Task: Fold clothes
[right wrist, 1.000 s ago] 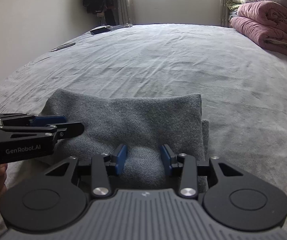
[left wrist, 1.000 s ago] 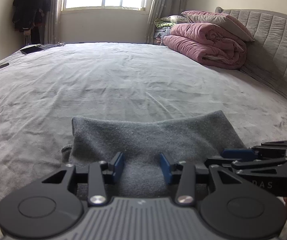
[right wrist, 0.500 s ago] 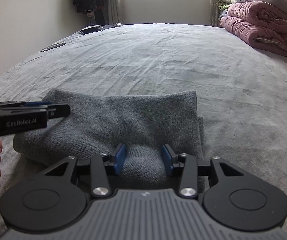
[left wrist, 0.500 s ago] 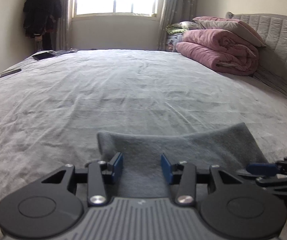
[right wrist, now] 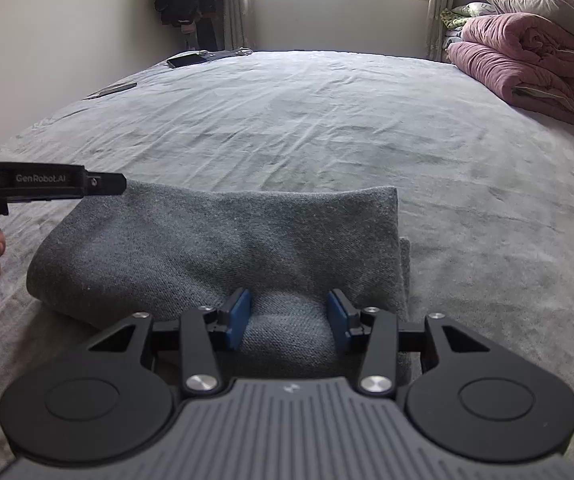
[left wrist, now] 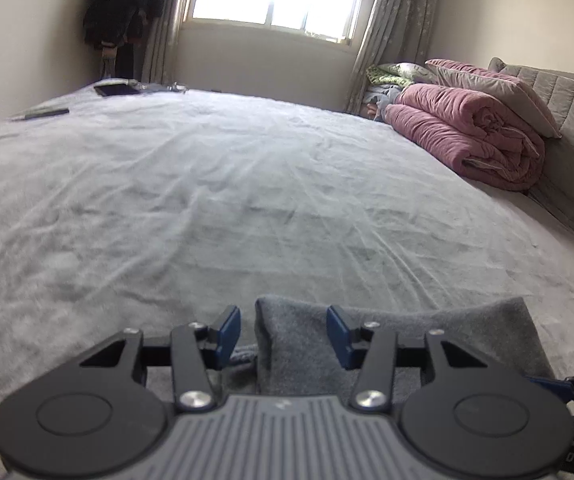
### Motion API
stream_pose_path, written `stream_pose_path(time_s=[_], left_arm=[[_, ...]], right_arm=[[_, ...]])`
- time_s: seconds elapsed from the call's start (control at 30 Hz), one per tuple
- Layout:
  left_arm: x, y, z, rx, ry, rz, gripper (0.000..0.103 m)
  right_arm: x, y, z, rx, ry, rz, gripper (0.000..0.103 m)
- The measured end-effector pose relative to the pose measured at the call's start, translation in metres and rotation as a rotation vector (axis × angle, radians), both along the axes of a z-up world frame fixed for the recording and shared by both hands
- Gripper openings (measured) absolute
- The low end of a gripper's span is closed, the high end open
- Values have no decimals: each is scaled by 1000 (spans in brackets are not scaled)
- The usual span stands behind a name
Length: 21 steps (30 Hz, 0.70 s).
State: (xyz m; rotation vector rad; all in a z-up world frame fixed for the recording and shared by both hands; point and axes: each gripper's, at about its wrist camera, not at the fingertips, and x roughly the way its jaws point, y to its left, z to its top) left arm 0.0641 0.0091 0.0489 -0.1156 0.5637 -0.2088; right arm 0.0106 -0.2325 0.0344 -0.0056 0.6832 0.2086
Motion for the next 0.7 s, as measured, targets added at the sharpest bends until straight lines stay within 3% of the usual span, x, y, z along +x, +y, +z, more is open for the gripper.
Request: stream_pose_path(time_s=[0.1,0.17,0.33,0.43,0.5,0.7], left_arm=[[-22,-10,16,18,-78,-63,47],[-40,-24,20,45,-118,-161,47],[-65,-56,0,137,-101,-328,46],[-61,-61,-15,187,-51,-316,46],[-56,-57,-22,162,-21,-293,46],[-57,-62,-25,171,-22,-270,47]], right_arm=[[0,0,0,-2,0,1,47],[-1,0,0,1,-2,-1,47],[0,0,-1,4,-7,4,48],[0,0,-1,1,-9,7,48],[0,0,-1,0,-10,12,48],[0,1,4,5,-12,13,51]])
